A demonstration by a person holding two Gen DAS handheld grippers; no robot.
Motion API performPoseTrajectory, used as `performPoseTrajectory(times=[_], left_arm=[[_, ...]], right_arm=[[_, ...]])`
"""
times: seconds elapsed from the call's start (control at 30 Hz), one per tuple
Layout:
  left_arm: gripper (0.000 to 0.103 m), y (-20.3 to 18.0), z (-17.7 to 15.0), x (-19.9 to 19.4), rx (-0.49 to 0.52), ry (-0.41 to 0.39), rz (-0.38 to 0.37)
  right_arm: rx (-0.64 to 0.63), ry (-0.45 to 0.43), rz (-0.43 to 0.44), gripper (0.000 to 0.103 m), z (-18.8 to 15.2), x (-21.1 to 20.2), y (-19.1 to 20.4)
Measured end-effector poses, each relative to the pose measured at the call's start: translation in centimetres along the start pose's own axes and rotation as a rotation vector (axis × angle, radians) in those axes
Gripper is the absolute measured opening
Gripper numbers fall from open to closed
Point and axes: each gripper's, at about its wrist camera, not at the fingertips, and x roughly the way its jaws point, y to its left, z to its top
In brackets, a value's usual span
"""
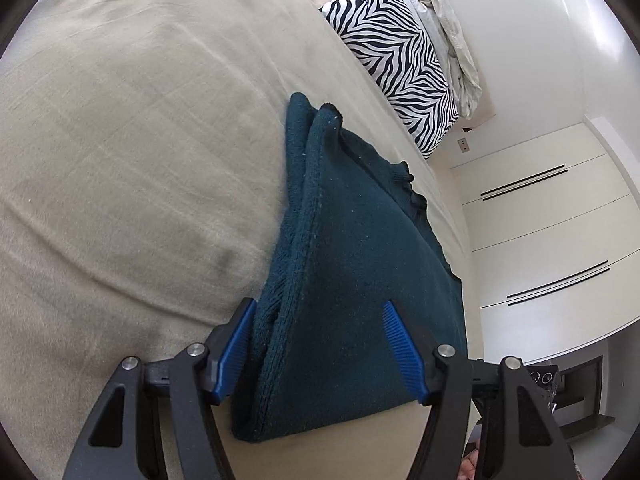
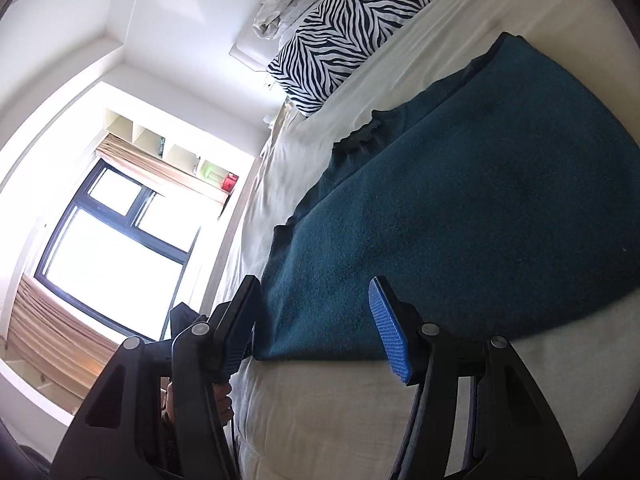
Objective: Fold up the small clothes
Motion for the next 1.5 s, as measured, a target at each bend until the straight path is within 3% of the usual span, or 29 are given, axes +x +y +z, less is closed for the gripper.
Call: performPoseTrajectory(times=[0.27, 0.37, 0.4, 0.83, 1.03, 1.13, 1.33, 1.37, 1.5], left_arm=[[0.062, -0.4, -0.2, 0.8, -0.032, 0.056, -0.04], [0.031, 0.6, 0.1, 1.1, -0.042, 0.074, -0.015], [0.014, 1.1, 0.1, 1.1, -0.053, 0.078, -0.005], [0.011, 2.9, -0.1, 0.0, -0.122, 0.057, -0.12], [0.011, 2.4, 0.1, -0.2, -0.151, 0.048, -0.158], [0.01, 0.9, 0.2, -0.6, -0.143, 0.042, -0.17], [0.01, -6.3, 0.8, -0.5, -0.034, 0.033, -0.189], [0.01, -7.9, 0.8, 0.0, -0.012, 0.038, -0.196], [0.01, -14.3, -0.1, 3.5, 0.09, 0.07, -0.202]], right_arm=[[-0.07, 0.154, 0.041, 0.056, 1.6, 7.8, 4.6], [-0.052, 0.218, 0.048, 0.056, 1.6, 10.9, 5.3], [-0.047, 0.233, 0.05, 0.056, 1.5, 12.0, 5.5], [0.07, 0.426, 0.027, 0.054, 1.0, 23.0, 3.8], [0.017, 0.41, 0.028, 0.053, 0.6, 23.4, 3.7], [0.105, 0.418, 0.088, 0.053, 1.4, 23.0, 2.8], [0.256, 0.344, 0.219, 0.057, 4.6, 18.4, -0.3], [0.269, 0.327, 0.242, 0.063, 5.3, 17.3, -0.8], [0.308, 0.252, 0.318, 0.069, 8.7, 12.4, -3.3]])
